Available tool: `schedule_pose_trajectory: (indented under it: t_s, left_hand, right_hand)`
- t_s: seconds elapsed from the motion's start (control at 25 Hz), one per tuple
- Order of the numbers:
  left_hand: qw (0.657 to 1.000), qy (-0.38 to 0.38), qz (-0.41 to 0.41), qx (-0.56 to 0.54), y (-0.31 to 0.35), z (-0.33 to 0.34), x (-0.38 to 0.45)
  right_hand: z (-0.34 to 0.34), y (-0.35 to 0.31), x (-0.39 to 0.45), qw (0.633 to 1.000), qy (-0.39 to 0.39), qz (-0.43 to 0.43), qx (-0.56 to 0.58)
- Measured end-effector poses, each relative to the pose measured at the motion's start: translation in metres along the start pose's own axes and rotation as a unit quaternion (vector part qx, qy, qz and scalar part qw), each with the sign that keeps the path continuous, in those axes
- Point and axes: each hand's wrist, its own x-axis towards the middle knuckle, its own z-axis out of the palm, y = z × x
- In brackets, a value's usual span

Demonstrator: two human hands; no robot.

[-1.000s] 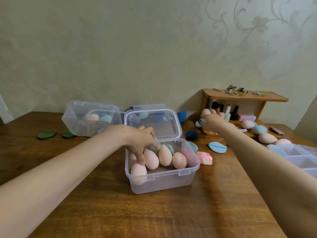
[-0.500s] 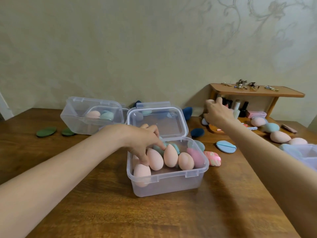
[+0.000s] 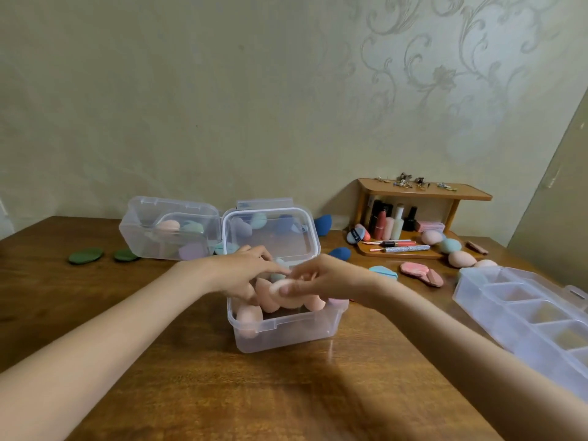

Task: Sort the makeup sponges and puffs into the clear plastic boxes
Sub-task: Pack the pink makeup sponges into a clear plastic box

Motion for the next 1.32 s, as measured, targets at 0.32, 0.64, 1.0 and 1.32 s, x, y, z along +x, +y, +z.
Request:
schedule_pose_trajectory:
  t_s: [0.32,0.64,1.0,1.32]
  left_hand:
    - [1.0,0.017,0.006,0.022,0.002,0.0,0.002]
    - [0.999,0.034,-0.004,-0.042,0.007,0.009,-0.008]
    - [0.994,0.05,-0.05,0.083,0.026,0.015,-0.003]
    - [0.991,0.044,-0.053,0.113,0.03,0.015,-0.004]
  right_hand:
    - [0.026,-0.006,0.03,0.99,-0.031,0.052,-0.125]
    - [0.032,-0.003,0.038,0.985,0.017,0.014,-0.168]
    - [0.005,0.006,0.025,0.965,0.105,-0.052,-0.236]
    - [0.011,0.013,0.031,0.911,0.159,-0.09,-0.369]
